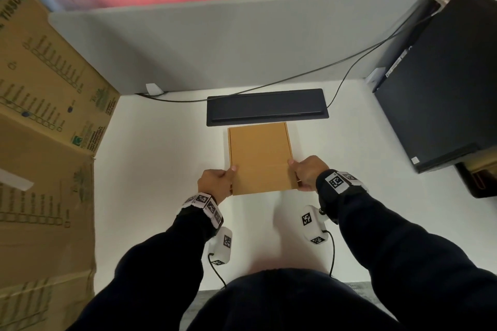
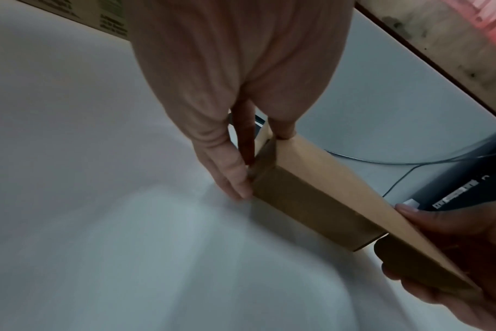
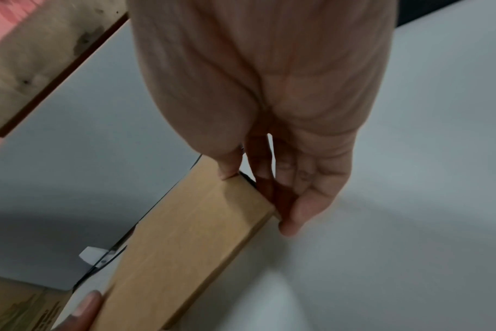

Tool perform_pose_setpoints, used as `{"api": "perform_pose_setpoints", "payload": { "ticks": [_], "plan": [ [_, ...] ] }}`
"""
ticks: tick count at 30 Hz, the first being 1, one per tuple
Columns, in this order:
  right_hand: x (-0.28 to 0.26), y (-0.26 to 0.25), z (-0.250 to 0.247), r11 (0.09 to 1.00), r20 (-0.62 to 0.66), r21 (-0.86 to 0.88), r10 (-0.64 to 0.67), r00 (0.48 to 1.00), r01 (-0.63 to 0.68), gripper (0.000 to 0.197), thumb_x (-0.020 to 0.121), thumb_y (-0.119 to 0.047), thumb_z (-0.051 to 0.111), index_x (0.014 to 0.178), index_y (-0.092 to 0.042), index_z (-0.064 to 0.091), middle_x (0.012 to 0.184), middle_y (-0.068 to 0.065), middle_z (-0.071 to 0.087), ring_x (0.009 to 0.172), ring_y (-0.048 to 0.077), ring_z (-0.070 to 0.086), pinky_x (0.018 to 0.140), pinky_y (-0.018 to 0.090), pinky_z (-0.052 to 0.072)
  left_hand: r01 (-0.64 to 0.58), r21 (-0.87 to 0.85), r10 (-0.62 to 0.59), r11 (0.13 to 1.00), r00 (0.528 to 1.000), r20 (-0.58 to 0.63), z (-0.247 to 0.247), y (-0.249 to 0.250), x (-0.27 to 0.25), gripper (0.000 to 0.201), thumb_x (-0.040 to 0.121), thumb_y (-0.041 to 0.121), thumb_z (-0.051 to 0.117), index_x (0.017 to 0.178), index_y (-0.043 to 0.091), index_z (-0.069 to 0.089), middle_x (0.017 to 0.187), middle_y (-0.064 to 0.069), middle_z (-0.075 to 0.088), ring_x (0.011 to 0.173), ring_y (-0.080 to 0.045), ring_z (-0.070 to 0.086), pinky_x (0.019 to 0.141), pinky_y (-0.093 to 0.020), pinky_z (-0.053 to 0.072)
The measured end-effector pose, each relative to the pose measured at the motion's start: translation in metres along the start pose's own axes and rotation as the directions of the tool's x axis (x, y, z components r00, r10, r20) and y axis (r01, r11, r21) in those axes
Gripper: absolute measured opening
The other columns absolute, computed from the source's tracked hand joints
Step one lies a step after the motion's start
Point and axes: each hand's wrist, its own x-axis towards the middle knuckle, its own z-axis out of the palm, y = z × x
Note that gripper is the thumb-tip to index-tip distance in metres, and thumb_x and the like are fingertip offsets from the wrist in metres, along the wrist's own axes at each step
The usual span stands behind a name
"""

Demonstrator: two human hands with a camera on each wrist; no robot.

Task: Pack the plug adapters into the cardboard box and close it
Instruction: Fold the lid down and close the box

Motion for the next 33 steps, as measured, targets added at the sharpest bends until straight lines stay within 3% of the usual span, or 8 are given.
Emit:
{"api": "perform_pose_setpoints", "payload": {
  "ticks": [4, 8, 11, 15, 21, 28, 30, 33],
  "plan": [
    [0.002, 0.001, 0.003, 1.0, -0.027, 0.031, 0.005, 1.0, -0.004, 0.039, 0.096, -0.038, 0.062, 0.111, -0.002, 0.063, 0.111, 0.016, 0.067, 0.097, 0.034, 0.069, 0.075, 0.044, 0.063, 0.03, 0.001, -0.03, 1.0, 0.999, 0.015, 0.001, -0.005, 0.005, 0.074, 0.062, 0.073, 0.068, 0.069, -0.001, 0.072, 0.07, -0.01, 0.076, 0.073, -0.03, 0.076, 0.075, -0.045, 0.063],
    [0.001, 0.006, 0.002, 0.994, 0.041, 0.111, -0.028, 0.999, 0.024, 0.024, 0.098, -0.023, 0.061, 0.105, -0.001, 0.065, 0.114, 0.018, 0.066, 0.106, 0.037, 0.065, 0.084, 0.048, 0.061, -0.003, 0.15, 0.008, 0.989, 0.999, -0.033, 0.003, 0.001, 0.001, 0.076, 0.073, 0.074, 0.059, 0.076, 0.0, 0.074, 0.069, -0.009, 0.076, 0.071, -0.028, 0.074, 0.079, -0.042, 0.061],
    [0.004, 0.01, 0.0, 0.993, 0.076, 0.089, -0.085, 0.993, 0.078, 0.016, 0.097, -0.015, 0.062, 0.102, -0.001, 0.068, 0.112, 0.017, 0.067, 0.106, 0.036, 0.065, 0.087, 0.05, 0.059, 0.013, 0.148, -0.004, 0.989, 0.998, -0.063, 0.004, 0.002, 0.0, 0.07, 0.077, 0.072, 0.06, 0.072, 0.004, 0.075, 0.064, -0.006, 0.075, 0.071, -0.026, 0.074, 0.08, -0.04, 0.06],
    [0.009, 0.013, -0.005, 0.981, 0.061, -0.082, -0.173, 0.983, 0.177, 0.019, 0.085, -0.02, 0.062, 0.089, -0.007, 0.075, 0.099, 0.014, 0.073, 0.1, 0.036, 0.069, 0.088, 0.048, 0.059, 0.056, 0.073, -0.05, 0.996, 0.995, -0.082, 0.01, 0.006, -0.001, 0.063, 0.075, 0.068, 0.065, 0.068, 0.006, 0.075, 0.062, -0.006, 0.074, 0.07, -0.027, 0.075, 0.081, -0.041, 0.061],
    [0.007, 0.006, -0.009, 0.962, -0.014, -0.169, -0.219, 0.976, 0.213, 0.022, 0.089, -0.02, 0.063, 0.104, -0.01, 0.075, 0.103, 0.009, 0.073, 0.098, 0.03, 0.068, 0.092, 0.043, 0.057, 0.083, 0.039, -0.079, 0.996, 0.992, -0.094, 0.015, 0.013, 0.004, 0.068, 0.071, 0.069, 0.067, 0.075, 0.002, 0.075, 0.065, -0.008, 0.075, 0.07, -0.029, 0.075, 0.079, -0.043, 0.061],
    [0.017, 0.005, -0.009, 0.965, -0.005, -0.144, -0.224, 0.975, 0.221, 0.019, 0.087, -0.021, 0.062, 0.098, -0.012, 0.076, 0.098, 0.009, 0.073, 0.094, 0.032, 0.069, 0.09, 0.046, 0.058, 0.093, 0.023, -0.09, 0.995, 0.988, -0.129, 0.02, 0.022, 0.015, 0.064, 0.072, 0.063, 0.071, 0.073, 0.0, 0.074, 0.076, -0.016, 0.076, 0.072, -0.034, 0.074, 0.069, -0.046, 0.063],
    [0.022, 0.006, -0.01, 0.964, -0.003, -0.121, -0.239, 0.971, 0.236, 0.02, 0.087, -0.019, 0.062, 0.1, -0.014, 0.076, 0.1, 0.008, 0.073, 0.095, 0.031, 0.069, 0.09, 0.046, 0.058, 0.092, -0.008, -0.093, 0.996, 0.988, -0.121, 0.021, 0.025, 0.016, 0.054, 0.077, 0.056, 0.073, 0.071, 0.003, 0.074, 0.076, -0.015, 0.075, 0.075, -0.034, 0.074, 0.068, -0.046, 0.063],
    [0.024, 0.005, -0.011, 0.966, -0.003, -0.089, -0.242, 0.97, 0.241, 0.015, 0.087, -0.018, 0.064, 0.095, -0.019, 0.076, 0.103, 0.007, 0.073, 0.098, 0.031, 0.068, 0.092, 0.046, 0.057, 0.093, 0.015, -0.09, 0.996, 0.987, -0.132, 0.02, 0.025, 0.02, 0.05, 0.073, 0.061, 0.072, 0.06, 0.013, 0.073, 0.066, -0.007, 0.074, 0.073, -0.031, 0.074, 0.072, -0.044, 0.063]
  ]
}}
